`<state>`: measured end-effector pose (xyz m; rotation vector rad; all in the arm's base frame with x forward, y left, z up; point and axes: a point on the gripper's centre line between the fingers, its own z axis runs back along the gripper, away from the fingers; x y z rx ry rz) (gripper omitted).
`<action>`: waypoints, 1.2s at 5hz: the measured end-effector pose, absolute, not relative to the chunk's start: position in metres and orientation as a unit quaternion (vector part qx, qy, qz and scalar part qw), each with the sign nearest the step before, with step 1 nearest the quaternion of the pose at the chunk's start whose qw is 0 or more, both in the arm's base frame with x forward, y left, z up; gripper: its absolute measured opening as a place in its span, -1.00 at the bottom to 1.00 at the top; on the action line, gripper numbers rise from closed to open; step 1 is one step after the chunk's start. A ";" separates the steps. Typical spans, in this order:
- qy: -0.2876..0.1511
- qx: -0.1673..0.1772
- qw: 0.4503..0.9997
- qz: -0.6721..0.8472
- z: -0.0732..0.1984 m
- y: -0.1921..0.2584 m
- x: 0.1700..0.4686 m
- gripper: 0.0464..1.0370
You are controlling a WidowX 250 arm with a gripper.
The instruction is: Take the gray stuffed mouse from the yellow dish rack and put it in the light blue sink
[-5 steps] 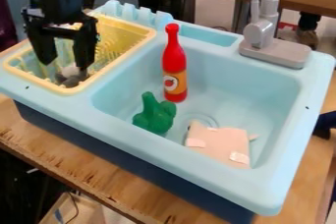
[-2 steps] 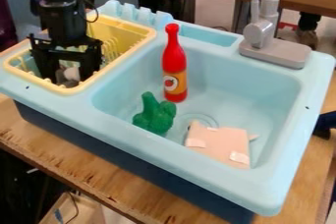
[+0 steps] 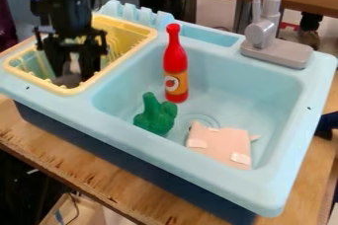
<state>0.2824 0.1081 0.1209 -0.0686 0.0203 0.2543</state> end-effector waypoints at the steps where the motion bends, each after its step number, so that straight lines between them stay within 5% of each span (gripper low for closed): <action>1: -0.041 -0.023 0.996 0.073 0.160 0.090 0.301 0.20; 3: -0.147 0.030 0.988 -0.031 0.241 0.038 0.290 0.20; 4: -0.158 0.031 0.984 -0.073 0.258 0.011 0.271 0.20; 6: -0.164 -0.015 0.975 -0.149 0.235 -0.039 0.282 0.20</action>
